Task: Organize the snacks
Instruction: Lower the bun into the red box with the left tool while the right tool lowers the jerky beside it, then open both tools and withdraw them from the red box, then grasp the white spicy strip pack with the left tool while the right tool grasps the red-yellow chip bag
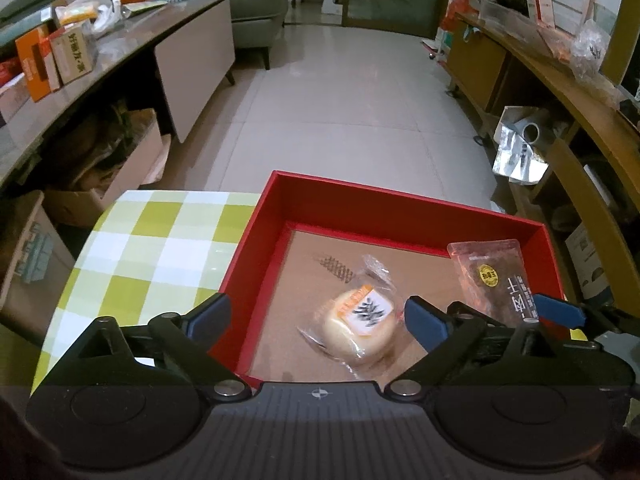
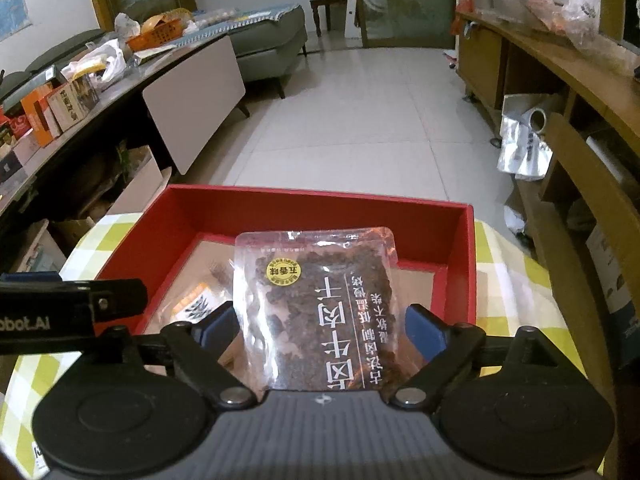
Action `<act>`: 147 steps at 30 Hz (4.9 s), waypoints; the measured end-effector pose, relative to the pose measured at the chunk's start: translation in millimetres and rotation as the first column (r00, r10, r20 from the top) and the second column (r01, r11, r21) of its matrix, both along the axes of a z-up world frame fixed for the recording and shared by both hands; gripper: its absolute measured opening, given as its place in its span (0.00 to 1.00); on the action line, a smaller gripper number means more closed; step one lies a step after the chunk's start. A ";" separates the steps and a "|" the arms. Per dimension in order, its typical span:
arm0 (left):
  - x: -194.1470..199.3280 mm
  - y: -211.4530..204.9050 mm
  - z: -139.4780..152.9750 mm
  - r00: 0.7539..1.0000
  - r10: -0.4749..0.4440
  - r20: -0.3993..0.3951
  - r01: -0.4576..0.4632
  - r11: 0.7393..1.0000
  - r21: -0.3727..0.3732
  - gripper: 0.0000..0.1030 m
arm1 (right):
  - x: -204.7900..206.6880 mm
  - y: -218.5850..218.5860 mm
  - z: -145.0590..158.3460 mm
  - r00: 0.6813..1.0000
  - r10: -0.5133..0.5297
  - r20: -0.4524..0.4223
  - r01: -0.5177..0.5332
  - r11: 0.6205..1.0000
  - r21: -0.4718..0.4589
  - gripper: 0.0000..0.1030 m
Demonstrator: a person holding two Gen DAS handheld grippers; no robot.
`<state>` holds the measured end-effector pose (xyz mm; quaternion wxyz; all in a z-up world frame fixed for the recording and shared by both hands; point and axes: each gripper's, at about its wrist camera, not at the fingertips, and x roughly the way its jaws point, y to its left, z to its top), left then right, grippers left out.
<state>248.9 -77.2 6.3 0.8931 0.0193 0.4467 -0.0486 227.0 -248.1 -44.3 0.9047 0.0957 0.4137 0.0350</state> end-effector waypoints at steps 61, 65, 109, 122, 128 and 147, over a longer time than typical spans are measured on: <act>-77.7 69.7 -23.8 0.984 -0.052 -0.169 0.059 0.998 0.037 0.94 | -108.6 37.9 13.3 0.988 0.088 -0.128 -0.090 0.996 -0.003 0.96; -78.3 75.3 -29.2 0.980 -0.050 -0.193 0.057 0.998 0.033 0.94 | -107.7 41.3 8.1 0.984 0.092 -0.150 -0.096 0.995 -0.019 0.96; -69.4 14.6 -93.0 0.925 -0.167 -0.341 0.209 0.974 0.091 0.95 | -79.1 24.6 -49.7 0.955 -0.030 -0.294 0.006 0.997 -0.083 1.00; -69.8 18.7 -93.8 0.901 -0.233 -0.366 0.271 0.961 0.056 0.90 | -89.8 21.9 -40.4 0.957 0.032 -0.287 -0.083 0.983 -0.165 0.76; -68.9 25.5 -88.0 0.883 -0.236 -0.406 0.243 0.969 -0.034 0.72 | -98.9 21.9 -35.7 0.956 0.054 -0.289 -0.111 0.976 -0.185 0.66; -88.9 12.6 -92.8 0.881 -0.259 -0.395 0.300 0.953 0.045 0.83 | -108.7 4.9 -22.8 0.965 0.048 -0.259 -0.088 0.985 -0.146 0.66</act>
